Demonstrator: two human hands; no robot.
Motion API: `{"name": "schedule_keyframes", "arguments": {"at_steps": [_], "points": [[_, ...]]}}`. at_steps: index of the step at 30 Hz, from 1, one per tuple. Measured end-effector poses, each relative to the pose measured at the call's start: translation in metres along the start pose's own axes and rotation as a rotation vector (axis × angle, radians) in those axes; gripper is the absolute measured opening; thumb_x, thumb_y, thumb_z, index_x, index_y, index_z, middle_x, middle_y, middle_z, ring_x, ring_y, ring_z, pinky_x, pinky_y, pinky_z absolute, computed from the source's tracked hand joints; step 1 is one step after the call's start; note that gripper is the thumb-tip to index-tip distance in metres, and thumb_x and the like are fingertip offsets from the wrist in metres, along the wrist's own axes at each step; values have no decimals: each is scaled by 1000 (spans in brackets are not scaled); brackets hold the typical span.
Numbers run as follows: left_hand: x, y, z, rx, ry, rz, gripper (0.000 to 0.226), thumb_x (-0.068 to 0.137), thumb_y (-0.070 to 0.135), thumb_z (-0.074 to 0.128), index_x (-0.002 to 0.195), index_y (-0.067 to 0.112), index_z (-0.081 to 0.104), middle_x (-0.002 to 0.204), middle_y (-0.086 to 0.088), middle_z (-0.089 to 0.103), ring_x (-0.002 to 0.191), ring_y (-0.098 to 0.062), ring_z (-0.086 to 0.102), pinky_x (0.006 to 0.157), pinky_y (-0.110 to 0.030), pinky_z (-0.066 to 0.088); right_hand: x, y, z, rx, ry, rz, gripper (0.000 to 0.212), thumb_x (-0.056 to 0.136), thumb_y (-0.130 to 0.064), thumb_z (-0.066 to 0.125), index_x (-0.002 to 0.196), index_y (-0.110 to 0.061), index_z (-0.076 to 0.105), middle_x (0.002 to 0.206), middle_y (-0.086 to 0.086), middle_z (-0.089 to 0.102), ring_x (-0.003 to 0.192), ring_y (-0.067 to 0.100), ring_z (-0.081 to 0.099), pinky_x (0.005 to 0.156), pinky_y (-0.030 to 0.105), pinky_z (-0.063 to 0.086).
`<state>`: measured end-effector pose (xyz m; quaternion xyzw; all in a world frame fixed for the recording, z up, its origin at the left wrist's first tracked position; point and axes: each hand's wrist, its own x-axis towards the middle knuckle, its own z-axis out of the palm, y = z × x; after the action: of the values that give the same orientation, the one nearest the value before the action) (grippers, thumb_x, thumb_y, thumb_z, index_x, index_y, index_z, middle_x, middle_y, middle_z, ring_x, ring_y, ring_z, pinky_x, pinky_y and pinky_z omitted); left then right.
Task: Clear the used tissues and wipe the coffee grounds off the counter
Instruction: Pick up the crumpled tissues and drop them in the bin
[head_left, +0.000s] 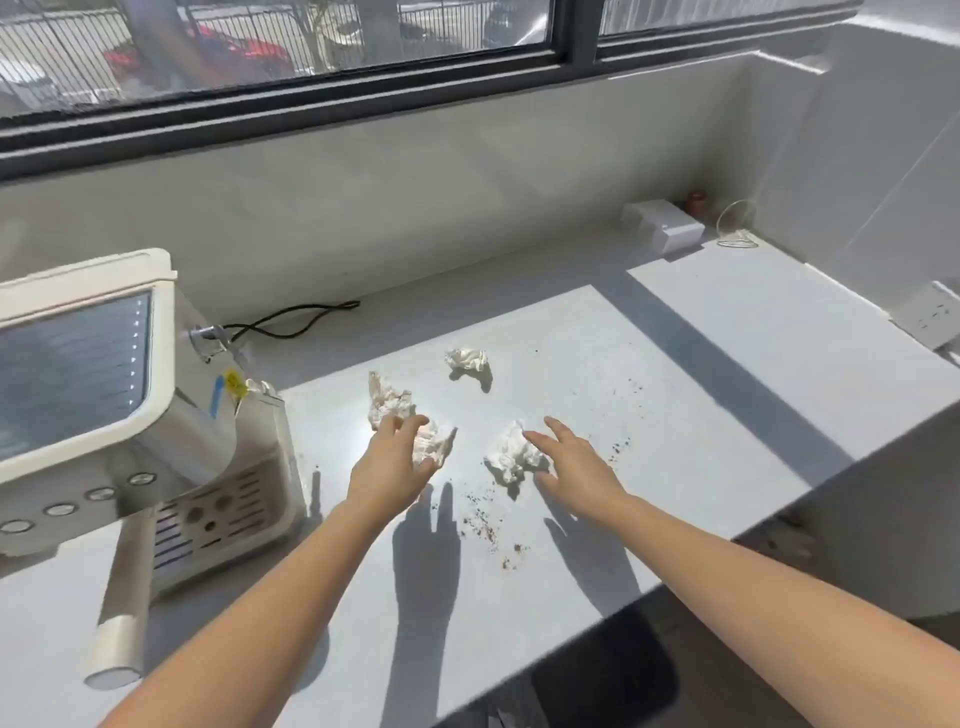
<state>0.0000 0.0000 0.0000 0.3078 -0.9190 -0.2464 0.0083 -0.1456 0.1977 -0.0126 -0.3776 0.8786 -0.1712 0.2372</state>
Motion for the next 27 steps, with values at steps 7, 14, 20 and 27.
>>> {"name": "schedule_keyframes", "arguments": {"at_steps": [7, 14, 20, 27], "points": [[35, -20, 33, 62, -137, -19, 28, 87, 31, 60, 113, 23, 62, 143, -5, 32, 126, -21, 41, 79, -36, 48, 38, -9, 29, -61, 12, 72, 58, 92, -37, 57, 144, -37, 33, 156, -4, 22, 138, 21, 29, 98, 41, 43], [43, -30, 49, -5, 16, -49, 34, 86, 45, 59, 76, 13, 52, 144, 0, 42, 122, -24, 43, 69, -36, 47, 55, -13, 45, -117, 89, 47, 34, 87, -31, 62, 120, -22, 55, 131, -3, 47, 117, 20, 45, 88, 35, 40], [55, -41, 52, -58, 29, -16, 34, 85, 9, 55, 116, 22, 55, 136, -7, 48, 118, -28, 48, 74, -35, 47, 61, -16, 52, 14, 152, 19, 15, 86, -8, 53, 98, -17, 54, 99, -1, 57, 93, 24, 53, 69, 30, 33], [48, -6, 43, -168, 73, 69, 27, 85, 3, 54, 107, 10, 68, 107, -3, 53, 89, -13, 51, 70, -26, 39, 39, -16, 45, 289, 233, 97, 23, 88, -14, 52, 102, -33, 53, 100, -5, 60, 86, 18, 56, 69, 33, 45]]}}
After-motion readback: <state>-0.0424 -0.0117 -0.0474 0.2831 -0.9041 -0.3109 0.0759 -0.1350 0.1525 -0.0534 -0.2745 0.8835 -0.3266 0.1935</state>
